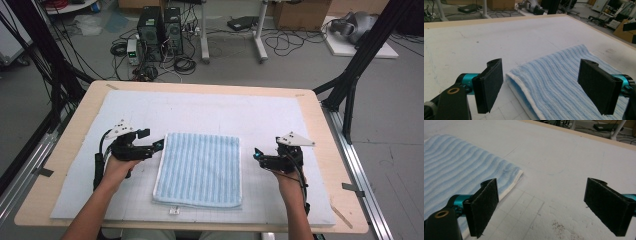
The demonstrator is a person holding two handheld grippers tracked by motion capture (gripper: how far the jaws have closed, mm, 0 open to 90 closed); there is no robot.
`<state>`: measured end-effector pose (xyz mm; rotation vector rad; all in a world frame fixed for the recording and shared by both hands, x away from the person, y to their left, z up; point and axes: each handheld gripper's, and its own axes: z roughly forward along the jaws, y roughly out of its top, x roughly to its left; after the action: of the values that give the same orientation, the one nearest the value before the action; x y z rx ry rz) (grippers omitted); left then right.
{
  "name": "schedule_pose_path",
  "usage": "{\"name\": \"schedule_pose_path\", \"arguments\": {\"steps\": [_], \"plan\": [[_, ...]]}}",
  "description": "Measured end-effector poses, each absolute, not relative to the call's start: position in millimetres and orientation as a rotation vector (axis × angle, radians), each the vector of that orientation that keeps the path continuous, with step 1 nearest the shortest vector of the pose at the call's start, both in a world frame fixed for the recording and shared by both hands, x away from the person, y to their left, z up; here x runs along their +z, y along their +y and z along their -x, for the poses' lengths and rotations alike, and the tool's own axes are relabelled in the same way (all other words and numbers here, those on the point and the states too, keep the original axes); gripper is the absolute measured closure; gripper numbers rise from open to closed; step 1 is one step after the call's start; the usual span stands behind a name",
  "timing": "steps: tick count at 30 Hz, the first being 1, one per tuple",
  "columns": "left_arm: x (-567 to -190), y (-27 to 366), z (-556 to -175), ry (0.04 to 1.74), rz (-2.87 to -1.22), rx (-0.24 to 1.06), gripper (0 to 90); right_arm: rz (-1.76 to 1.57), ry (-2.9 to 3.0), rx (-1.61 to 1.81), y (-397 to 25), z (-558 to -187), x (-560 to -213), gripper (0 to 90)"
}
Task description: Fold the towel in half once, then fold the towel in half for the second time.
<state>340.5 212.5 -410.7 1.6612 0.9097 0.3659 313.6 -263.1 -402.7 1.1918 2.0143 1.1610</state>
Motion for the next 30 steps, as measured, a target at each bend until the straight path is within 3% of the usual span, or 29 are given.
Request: {"name": "schedule_pose_path", "arguments": {"steps": [30], "plan": [[-375, 213, -358, 0.857, -1.669, 0.385, 21.3, -1.15, 2.034, 1.215, -260, -316, -397, 11.6]]}}
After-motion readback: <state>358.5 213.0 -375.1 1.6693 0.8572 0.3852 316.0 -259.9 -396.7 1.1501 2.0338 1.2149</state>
